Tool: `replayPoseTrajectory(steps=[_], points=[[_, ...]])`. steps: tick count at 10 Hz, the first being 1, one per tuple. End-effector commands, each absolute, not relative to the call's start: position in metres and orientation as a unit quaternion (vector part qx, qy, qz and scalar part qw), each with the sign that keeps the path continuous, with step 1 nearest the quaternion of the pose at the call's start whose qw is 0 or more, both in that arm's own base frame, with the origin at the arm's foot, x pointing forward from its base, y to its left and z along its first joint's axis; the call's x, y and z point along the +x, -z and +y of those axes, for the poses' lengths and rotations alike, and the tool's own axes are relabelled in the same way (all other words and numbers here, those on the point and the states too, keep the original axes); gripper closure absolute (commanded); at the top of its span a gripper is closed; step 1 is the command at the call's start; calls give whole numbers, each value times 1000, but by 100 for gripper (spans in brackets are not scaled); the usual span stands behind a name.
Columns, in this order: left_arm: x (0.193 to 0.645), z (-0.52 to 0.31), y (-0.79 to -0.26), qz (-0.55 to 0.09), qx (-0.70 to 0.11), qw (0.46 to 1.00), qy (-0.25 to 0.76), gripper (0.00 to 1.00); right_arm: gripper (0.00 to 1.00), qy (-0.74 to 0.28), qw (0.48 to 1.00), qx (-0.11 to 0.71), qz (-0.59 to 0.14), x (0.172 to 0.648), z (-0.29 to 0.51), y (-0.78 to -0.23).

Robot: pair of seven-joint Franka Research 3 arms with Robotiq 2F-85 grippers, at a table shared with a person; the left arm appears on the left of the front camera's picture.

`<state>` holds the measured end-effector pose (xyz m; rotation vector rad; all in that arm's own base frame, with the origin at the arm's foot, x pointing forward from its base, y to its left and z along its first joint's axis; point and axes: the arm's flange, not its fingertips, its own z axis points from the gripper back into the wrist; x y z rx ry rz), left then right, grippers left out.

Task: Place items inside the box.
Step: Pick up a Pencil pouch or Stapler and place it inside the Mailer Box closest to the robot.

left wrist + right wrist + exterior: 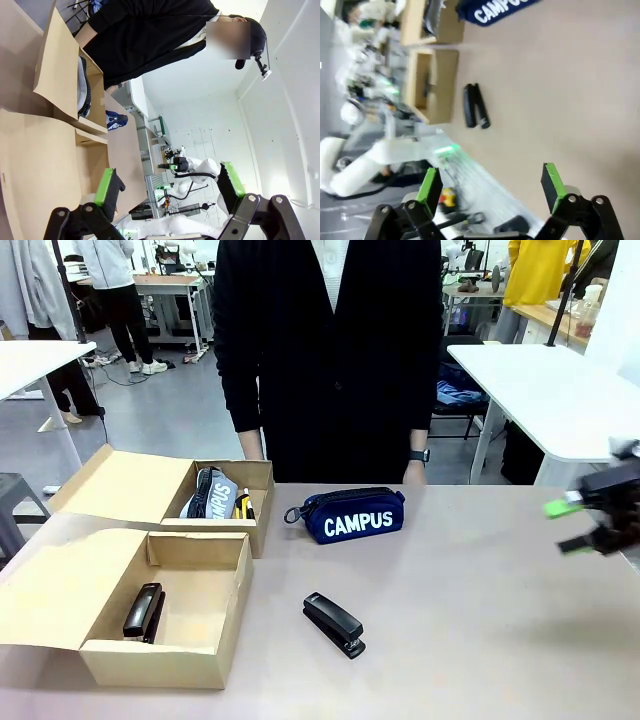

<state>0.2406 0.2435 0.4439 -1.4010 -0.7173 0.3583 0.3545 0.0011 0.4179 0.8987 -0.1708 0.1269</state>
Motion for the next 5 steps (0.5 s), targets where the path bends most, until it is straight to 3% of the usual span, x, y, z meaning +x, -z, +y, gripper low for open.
replayPoseTrajectory(steps=[1,2,3,4,5], points=[[240,243,-446,-330,-630,686,-154,0,0,-122,934,261,-212,372,54,-394],[240,243,-446,-330,-630,686,-154,0,0,-61,895,434,-82,355,1,-418],[240,243,-446,-330,-630,686,-154,0,0,-61,895,434,-82,355,1,-418],[240,243,-446,-330,-630,686,-154,0,0,-107,917,366,-114,367,53,-419],[240,243,-446,-330,-630,686,-154,0,0,-250,896,344,-124,366,65,-420]])
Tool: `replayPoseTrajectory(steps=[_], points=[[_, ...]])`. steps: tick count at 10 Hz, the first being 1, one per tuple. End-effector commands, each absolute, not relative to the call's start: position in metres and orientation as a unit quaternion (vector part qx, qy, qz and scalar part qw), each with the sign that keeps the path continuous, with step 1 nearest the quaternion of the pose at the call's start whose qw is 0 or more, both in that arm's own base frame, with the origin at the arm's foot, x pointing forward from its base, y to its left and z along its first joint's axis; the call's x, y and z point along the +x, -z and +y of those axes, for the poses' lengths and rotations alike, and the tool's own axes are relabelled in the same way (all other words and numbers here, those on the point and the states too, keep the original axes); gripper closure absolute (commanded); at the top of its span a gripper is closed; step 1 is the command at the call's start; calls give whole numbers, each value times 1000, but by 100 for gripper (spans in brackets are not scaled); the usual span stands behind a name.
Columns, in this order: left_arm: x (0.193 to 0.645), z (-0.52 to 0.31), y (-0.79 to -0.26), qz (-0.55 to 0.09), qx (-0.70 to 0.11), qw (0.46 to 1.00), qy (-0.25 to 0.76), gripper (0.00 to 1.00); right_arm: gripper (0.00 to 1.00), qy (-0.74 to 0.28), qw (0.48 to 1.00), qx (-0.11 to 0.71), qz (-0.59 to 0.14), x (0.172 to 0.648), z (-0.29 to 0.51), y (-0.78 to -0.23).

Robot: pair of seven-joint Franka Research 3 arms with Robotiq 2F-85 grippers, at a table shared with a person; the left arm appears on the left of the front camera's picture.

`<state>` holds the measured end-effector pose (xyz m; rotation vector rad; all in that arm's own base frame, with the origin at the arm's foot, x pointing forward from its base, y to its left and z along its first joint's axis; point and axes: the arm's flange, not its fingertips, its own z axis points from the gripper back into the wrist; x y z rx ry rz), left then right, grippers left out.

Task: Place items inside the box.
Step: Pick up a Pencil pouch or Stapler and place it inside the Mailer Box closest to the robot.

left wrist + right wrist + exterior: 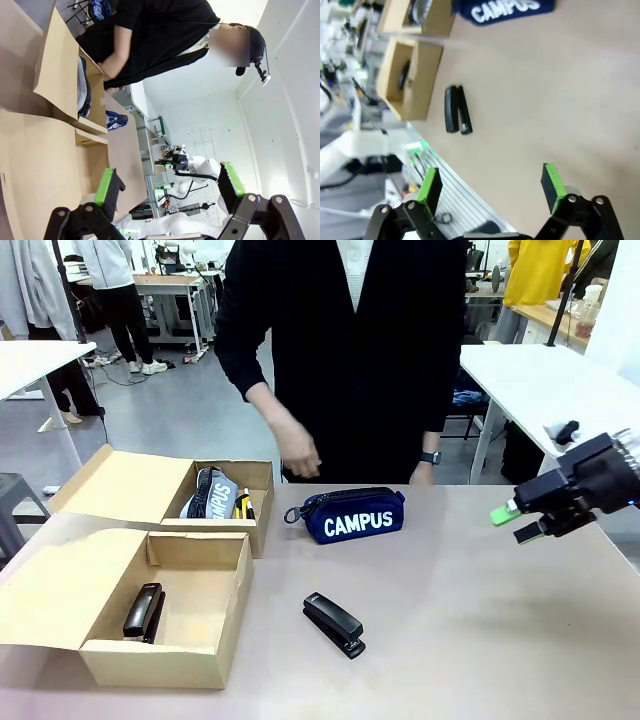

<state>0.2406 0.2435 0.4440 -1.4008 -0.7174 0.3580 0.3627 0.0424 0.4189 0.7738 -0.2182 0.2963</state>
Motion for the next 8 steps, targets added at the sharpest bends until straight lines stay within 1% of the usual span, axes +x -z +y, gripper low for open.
replayPoseTrajectory(steps=[1,2,3,4,5,6,7,8], points=[[240,243,-446,-330,-630,686,-154,0,0,-396,836,358,-126,384,77,-417],[240,243,-446,-330,-630,686,-154,0,0,-472,799,347,-137,408,94,-412],[240,243,-446,-330,-630,686,-154,0,0,-521,766,354,-125,424,111,-409],[240,243,-446,-330,-630,686,-154,0,0,-511,777,337,-148,426,98,-415],[240,243,-446,-330,-630,686,-154,0,0,-501,773,346,-178,409,55,-424],[240,243,-446,-330,-630,686,-154,0,0,-488,773,353,-200,380,7,-425],[240,243,-446,-330,-630,686,-154,0,0,-466,785,342,-223,344,-36,-418],[240,243,-446,-330,-630,686,-154,0,0,-452,779,348,-260,306,-78,-403]])
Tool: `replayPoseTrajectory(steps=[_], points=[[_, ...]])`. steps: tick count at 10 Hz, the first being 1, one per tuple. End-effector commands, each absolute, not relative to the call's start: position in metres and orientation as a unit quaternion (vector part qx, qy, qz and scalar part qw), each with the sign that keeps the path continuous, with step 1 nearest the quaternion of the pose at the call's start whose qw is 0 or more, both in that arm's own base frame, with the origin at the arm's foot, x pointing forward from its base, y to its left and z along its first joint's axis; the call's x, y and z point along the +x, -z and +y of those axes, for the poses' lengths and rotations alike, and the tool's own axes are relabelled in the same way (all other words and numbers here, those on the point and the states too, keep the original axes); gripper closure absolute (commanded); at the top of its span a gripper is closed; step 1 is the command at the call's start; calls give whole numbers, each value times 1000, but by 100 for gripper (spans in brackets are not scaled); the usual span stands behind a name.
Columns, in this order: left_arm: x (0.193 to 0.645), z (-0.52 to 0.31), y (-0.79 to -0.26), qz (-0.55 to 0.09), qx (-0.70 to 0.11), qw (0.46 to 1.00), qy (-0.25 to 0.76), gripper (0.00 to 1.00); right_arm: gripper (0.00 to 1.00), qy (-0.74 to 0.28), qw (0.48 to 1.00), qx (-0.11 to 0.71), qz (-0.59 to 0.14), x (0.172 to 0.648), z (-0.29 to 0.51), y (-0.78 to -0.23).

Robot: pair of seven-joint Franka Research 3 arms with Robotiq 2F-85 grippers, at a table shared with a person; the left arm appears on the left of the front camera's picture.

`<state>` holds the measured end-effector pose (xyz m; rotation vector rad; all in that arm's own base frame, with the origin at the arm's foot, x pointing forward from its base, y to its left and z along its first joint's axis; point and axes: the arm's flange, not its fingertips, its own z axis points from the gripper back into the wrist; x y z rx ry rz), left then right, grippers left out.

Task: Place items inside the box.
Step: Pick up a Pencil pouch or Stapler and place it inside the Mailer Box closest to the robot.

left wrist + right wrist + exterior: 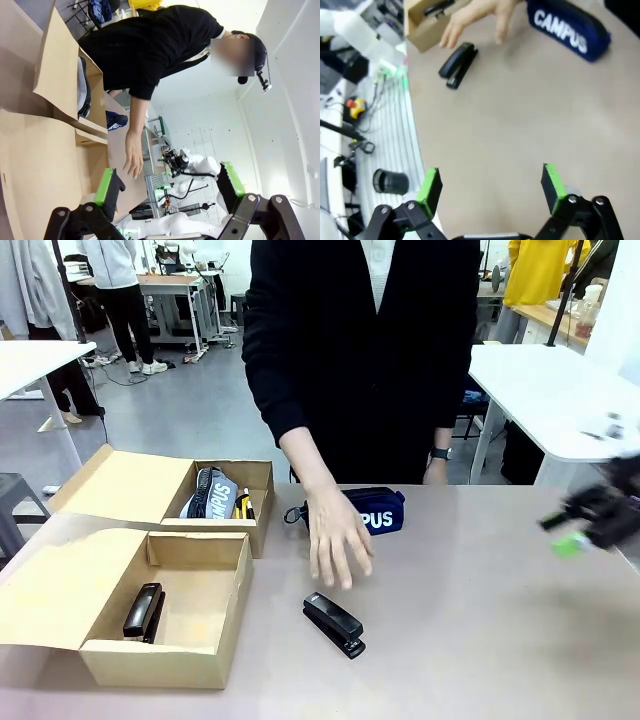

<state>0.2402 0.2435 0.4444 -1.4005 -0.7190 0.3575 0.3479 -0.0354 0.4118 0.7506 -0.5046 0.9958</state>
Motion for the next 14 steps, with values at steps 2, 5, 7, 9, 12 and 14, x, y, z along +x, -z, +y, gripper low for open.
replayPoseTrajectory(steps=[2,5,7,9,12,14], points=[[240,243,-446,-330,-630,686,-154,0,0,-441,760,336,-338,269,-118,-383],[240,243,-446,-330,-630,686,-154,0,0,-421,781,344,-307,303,-130,-409],[240,243,-446,-330,-630,686,-154,0,0,-421,781,344,-307,303,-130,-409],[240,243,-446,-330,-630,686,-154,0,0,-450,777,328,-294,302,-129,-406],[240,243,-446,-330,-630,686,-154,0,0,-565,744,190,-302,345,-59,-431],[240,243,-446,-330,-630,686,-154,0,0,-622,714,132,-295,396,6,-440]])
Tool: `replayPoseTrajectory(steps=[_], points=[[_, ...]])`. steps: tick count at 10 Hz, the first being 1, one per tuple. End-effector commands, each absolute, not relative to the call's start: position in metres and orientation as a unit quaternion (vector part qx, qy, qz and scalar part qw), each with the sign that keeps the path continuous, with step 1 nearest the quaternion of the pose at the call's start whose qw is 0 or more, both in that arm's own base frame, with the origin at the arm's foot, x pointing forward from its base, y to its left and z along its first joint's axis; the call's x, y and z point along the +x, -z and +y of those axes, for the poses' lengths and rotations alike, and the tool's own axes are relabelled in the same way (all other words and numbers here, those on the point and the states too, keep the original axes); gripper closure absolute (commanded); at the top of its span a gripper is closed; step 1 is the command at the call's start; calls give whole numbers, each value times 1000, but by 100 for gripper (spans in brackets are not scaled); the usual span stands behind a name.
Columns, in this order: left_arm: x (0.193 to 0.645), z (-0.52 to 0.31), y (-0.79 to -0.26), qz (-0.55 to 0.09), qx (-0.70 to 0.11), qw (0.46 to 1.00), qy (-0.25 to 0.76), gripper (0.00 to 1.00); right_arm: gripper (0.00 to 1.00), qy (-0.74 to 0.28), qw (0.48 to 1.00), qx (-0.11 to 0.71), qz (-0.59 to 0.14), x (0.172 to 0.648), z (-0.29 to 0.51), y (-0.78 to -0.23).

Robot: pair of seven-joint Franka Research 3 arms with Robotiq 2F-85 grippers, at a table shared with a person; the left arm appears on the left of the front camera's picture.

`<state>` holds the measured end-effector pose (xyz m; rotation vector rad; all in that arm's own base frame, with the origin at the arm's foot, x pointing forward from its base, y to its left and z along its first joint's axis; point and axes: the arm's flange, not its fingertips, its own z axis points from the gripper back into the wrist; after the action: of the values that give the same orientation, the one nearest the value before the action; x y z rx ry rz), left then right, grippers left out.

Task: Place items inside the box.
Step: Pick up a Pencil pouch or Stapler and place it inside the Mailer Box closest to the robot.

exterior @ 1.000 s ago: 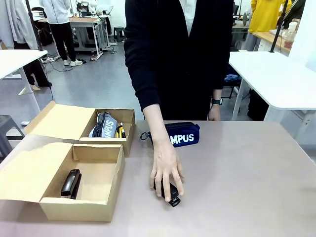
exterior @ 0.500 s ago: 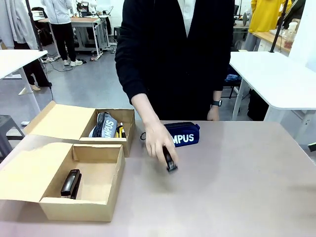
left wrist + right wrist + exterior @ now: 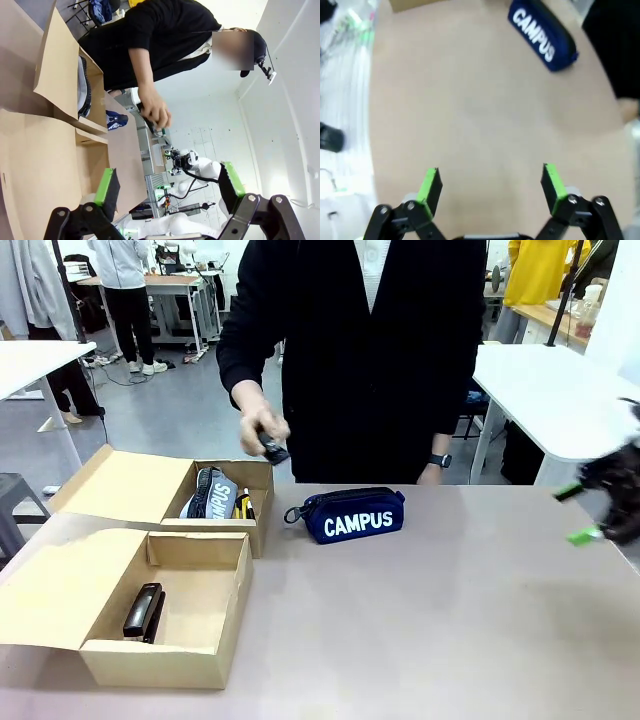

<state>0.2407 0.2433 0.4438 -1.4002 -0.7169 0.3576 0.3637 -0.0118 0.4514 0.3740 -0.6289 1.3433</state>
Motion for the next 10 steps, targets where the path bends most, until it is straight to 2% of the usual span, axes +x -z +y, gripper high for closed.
replayPoseTrajectory(steps=[1,2,3,4,6,7,8,10], points=[[240,243,-446,-330,-630,686,-154,0,0,-654,690,113,-287,420,44,-439],[240,243,-446,-330,-630,686,-154,0,0,-669,686,64,-278,440,81,-439],[240,243,-446,-330,-630,686,-154,0,0,-682,676,50,-275,447,104,-440],[240,243,-446,-330,-630,686,-154,0,0,-676,687,45,-264,443,107,-443],[240,243,-446,-330,-630,686,-154,0,0,-688,667,76,-277,427,104,-448],[240,243,-446,-330,-630,686,-154,0,0,-691,667,62,-273,442,121,-440],[240,243,-446,-330,-630,686,-154,0,0,-725,630,35,-276,452,129,-435],[240,243,-446,-330,-630,686,-154,0,0,-759,596,8,-261,510,178,-438]])
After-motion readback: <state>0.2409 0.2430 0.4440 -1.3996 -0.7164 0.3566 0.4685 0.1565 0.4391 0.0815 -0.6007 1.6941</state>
